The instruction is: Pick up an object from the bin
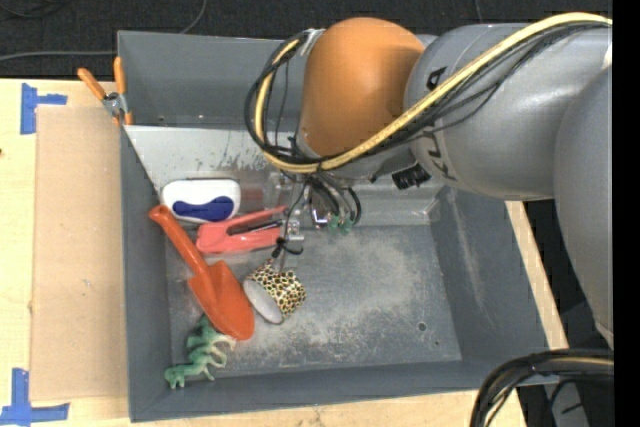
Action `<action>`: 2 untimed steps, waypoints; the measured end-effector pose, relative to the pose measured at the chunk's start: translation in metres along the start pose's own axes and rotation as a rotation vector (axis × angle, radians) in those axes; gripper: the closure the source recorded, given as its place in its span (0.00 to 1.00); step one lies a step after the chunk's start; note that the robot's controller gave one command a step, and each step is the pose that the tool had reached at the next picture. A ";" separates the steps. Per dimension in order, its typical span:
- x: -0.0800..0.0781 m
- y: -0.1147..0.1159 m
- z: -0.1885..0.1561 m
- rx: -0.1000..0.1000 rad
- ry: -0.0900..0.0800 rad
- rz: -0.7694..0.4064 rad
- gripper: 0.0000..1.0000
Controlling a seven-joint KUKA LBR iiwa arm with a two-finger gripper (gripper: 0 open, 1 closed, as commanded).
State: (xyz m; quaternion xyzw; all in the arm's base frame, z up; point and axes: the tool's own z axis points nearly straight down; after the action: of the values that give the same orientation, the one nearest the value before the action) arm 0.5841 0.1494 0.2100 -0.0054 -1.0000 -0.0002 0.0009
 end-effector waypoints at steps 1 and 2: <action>0.000 0.000 0.000 0.000 0.000 0.000 0.00; 0.037 -0.005 0.052 0.001 0.007 -0.184 0.00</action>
Offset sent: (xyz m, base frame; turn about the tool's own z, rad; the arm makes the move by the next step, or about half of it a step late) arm -0.0358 -0.0055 -0.0508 -0.1870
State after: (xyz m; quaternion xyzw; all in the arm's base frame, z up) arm 0.5474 0.1443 0.1579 0.0864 -0.9963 0.0002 0.0045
